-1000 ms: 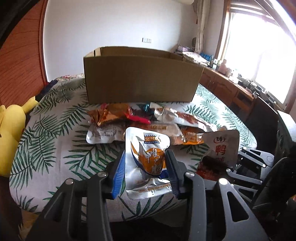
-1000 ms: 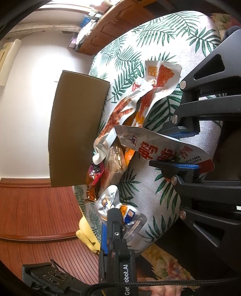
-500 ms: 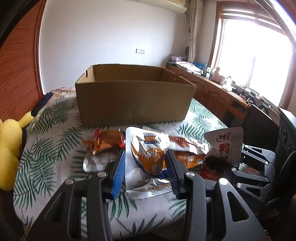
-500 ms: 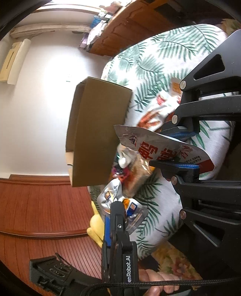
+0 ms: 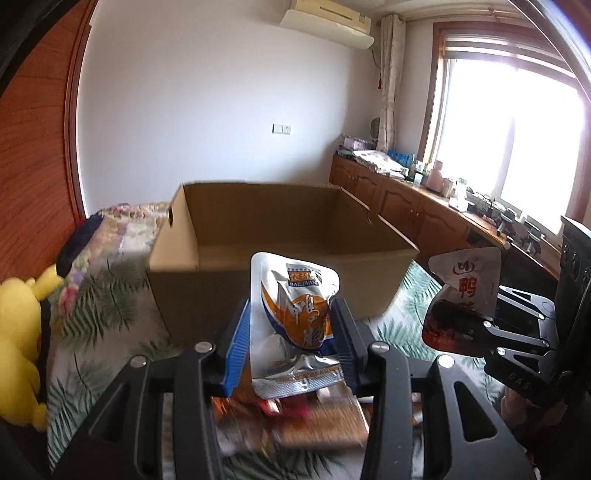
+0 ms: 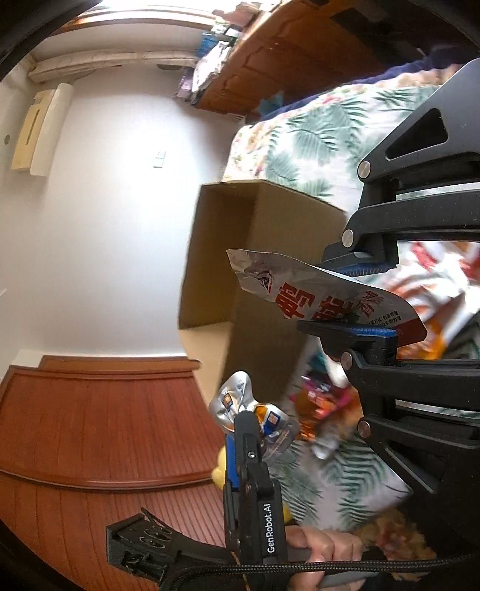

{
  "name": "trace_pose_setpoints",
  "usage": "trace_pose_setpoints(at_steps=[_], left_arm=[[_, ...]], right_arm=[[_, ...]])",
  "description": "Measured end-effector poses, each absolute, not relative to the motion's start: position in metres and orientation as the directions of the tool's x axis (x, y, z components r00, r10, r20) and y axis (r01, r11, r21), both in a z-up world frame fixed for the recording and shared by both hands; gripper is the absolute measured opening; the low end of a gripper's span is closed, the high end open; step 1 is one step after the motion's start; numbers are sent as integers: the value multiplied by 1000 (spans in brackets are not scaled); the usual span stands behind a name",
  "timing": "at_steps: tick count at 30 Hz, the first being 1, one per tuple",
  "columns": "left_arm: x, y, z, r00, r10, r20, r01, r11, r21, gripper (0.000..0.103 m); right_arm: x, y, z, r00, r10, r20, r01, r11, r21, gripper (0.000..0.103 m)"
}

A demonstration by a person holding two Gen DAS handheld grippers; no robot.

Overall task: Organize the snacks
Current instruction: 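Carry the silver-orange pouch in the left tool and the duck packet in the right tool over the box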

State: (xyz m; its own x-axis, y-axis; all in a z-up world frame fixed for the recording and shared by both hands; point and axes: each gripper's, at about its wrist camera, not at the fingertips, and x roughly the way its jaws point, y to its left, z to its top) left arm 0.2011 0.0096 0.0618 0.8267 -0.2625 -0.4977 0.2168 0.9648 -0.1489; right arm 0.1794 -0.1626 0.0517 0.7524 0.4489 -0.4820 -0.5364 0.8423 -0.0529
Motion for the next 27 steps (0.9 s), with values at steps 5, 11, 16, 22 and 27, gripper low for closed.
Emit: trace_pose_setpoints(at_steps=[5,11,16,22,27], left_arm=[[239,20,69,836,-257,-485,213,966,-144,41],[278,33,67,839,-262,-477,207,964,-164,41],[307,39,61,837,-270,-476,204,961,-188,42],[330,42,52,828,-281,-485,210,958,-196,42],[341,39,44,818,-281,-502,210,958,-193,42]], right_arm=[[216,-153,61,759,451,-469,-539,840,-65,19],[256,-145,66,766,447,-462,-533,843,-68,19],[282,-148,69,745,474,-469,-536,844,0,19],[306,-147,61,746,446,-494,-518,855,-10,19],[314,-145,55,739,433,-517,-513,858,-15,19]])
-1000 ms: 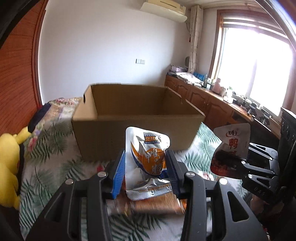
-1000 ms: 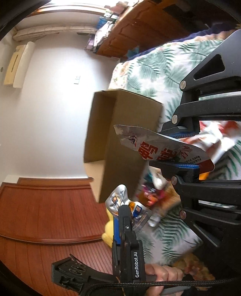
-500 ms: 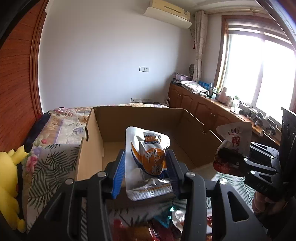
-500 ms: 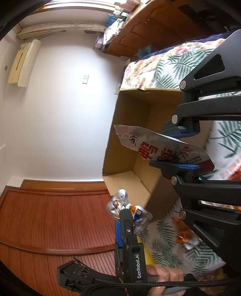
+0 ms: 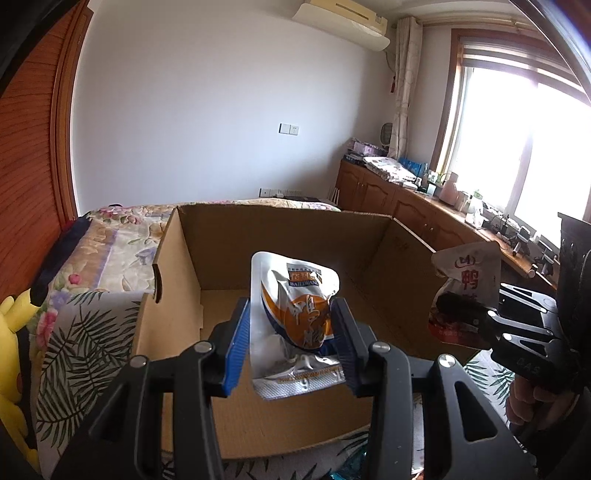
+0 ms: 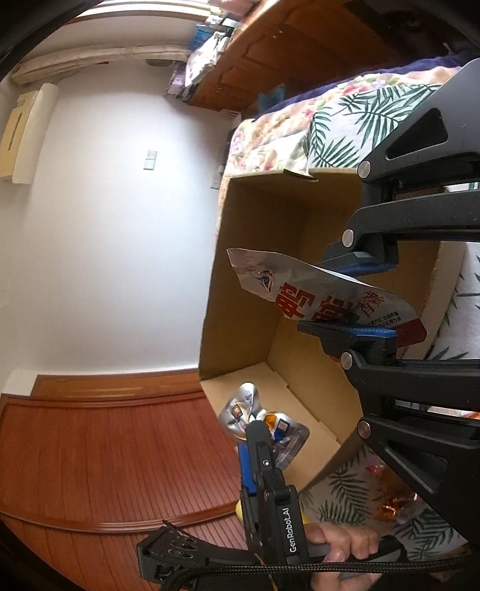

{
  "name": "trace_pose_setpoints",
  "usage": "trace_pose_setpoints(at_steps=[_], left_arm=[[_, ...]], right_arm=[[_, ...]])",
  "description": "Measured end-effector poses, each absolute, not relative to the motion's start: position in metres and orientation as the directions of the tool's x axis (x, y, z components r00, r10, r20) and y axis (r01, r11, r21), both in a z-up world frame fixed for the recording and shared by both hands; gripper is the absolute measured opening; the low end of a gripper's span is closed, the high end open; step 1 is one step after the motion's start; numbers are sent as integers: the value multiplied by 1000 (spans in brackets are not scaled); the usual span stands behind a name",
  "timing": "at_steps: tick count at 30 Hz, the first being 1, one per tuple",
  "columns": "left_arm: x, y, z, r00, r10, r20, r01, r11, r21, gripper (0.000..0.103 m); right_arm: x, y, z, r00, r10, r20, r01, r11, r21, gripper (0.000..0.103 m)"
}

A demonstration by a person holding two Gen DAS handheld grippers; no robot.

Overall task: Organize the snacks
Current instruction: 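Carry the silver-orange pouch in the left tool and the duck packet in the right tool over the box, then open both tools to drop the two packets into the box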

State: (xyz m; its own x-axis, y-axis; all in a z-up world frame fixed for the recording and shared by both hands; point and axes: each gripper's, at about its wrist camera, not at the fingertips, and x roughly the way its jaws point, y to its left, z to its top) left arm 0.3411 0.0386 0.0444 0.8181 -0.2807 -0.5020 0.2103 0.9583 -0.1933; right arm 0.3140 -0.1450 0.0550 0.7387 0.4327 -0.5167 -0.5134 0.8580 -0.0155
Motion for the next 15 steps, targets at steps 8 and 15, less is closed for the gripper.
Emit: trace_pose_setpoints(at_steps=[8,15], left_arm=[[344,32,38,811,-263,-523,195,964,-183,49],[336,28,42,818,-255,-516,196,966,-167,55]], right_arm=[[314,-138,49,729,423,-539,-520,854,-33,21],[317,-142,50,737,413,-535,-510,860,-39,24]])
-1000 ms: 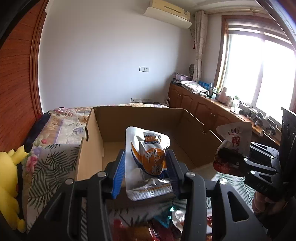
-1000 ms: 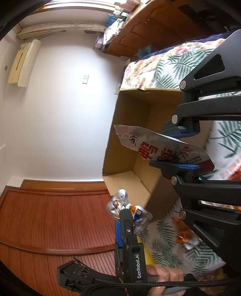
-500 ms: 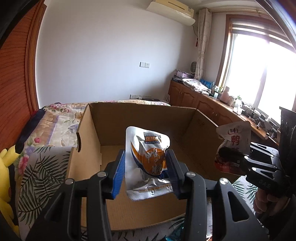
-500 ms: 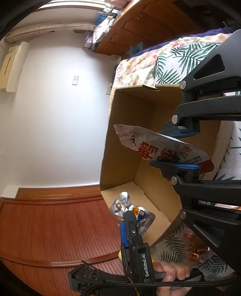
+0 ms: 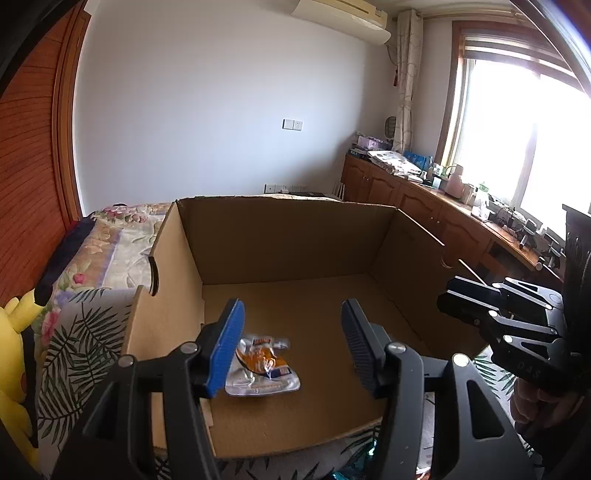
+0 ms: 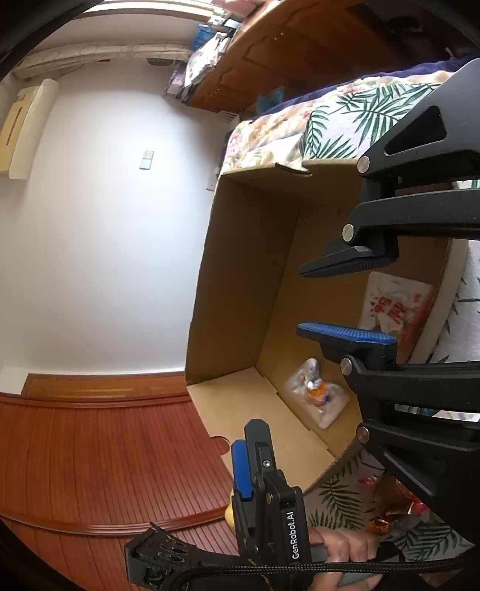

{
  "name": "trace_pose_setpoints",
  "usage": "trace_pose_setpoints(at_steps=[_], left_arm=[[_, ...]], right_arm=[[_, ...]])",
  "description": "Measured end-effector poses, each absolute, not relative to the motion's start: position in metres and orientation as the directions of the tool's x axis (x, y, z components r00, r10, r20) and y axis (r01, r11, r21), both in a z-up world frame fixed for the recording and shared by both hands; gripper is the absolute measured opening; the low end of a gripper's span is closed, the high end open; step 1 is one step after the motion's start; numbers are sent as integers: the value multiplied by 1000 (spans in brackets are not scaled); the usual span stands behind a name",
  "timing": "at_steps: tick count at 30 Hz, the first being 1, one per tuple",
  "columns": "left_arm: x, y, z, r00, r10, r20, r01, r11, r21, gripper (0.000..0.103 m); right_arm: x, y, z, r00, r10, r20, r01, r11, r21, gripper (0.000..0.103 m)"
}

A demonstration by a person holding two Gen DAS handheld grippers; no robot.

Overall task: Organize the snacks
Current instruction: 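Open both tools to drop the two packets into the box, then lower the left tool onto the orange wrapped cake while the right tool reaches the chicken-feet packet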

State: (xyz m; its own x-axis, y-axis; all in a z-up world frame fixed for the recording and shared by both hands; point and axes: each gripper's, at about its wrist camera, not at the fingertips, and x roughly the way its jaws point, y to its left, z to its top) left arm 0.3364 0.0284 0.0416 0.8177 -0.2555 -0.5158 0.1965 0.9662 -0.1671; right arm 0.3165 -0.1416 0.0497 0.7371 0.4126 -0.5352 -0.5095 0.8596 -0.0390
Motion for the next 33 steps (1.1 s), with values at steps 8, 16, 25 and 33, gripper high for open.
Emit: trace_pose_setpoints(at_steps=[8,16,25,33], left_arm=[[296,31,52,829,-250,-500,201,968,-151,58],[254,40,45,820,-231,-523,183,973,-142,59],[235,50,10,778,-210,-593,137,977,-165,59],[229,50,-14,752,-202,-628,127,979,-162,59]], right_arm=[[279,-159,65,742,432,-513,-508,861,-11,31],[235,-171,51,705,437,-559,-522,853,8,39],[224,-170,11,625,434,-649,-533,844,51,44],[220,-163,-17,557,434,-708,-544,835,84,47]])
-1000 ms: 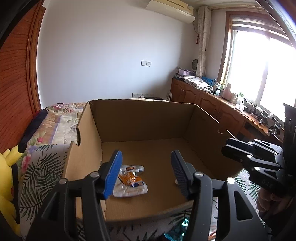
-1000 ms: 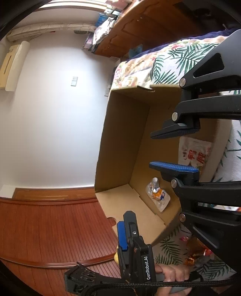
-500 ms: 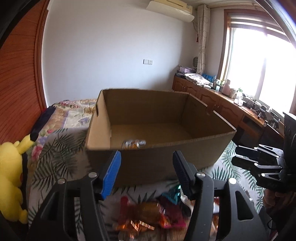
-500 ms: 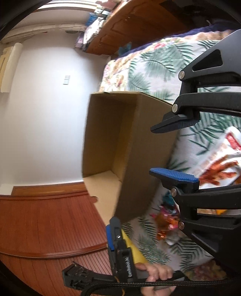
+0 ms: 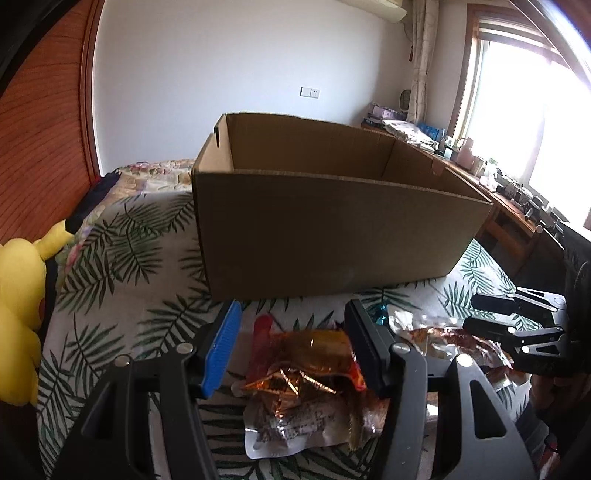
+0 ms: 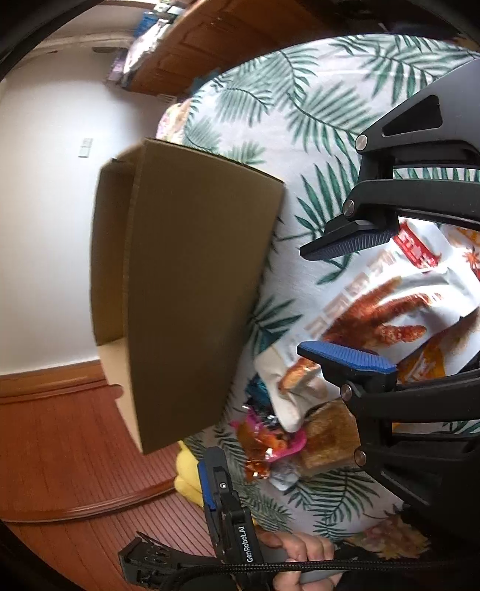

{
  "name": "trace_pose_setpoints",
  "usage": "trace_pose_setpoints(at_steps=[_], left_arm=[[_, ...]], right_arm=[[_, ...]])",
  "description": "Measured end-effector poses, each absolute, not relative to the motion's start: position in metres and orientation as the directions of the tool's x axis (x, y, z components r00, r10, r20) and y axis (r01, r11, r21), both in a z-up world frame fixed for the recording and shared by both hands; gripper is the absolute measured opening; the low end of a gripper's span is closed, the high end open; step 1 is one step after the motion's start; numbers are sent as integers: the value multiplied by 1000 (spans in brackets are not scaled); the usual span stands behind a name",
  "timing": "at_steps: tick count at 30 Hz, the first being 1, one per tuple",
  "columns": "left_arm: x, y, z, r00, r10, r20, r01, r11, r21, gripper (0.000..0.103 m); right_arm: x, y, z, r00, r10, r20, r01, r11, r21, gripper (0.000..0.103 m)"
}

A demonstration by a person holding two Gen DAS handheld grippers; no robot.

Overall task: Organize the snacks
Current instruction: 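Lower the left tool onto the orange wrapped cake while the right tool reaches the chicken-feet packet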

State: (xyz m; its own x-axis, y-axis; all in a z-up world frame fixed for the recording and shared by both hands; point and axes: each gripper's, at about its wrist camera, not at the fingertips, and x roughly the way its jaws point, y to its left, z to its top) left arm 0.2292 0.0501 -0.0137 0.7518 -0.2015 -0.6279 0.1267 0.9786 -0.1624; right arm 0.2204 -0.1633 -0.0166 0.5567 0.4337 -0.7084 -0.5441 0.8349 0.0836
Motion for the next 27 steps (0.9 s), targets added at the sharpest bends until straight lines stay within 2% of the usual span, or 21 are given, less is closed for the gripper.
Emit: trace_pose_setpoints(at_steps=[14,22,27], left_arm=[[232,50,-28,728,-217,-651,135,975,-174,59],[232,48,-32,717,-223,-661,141,974,-176,59],[233,45,-32,711,-227,-665,149,974,-174,59]], right_arm=[[210,-152,-30,491,450,-746,-585,805,100,57],[202,-156,-30,475,447,-758,-612,787,80,71],[203,-154,-33,470,432,-770,-622,781,58,75]])
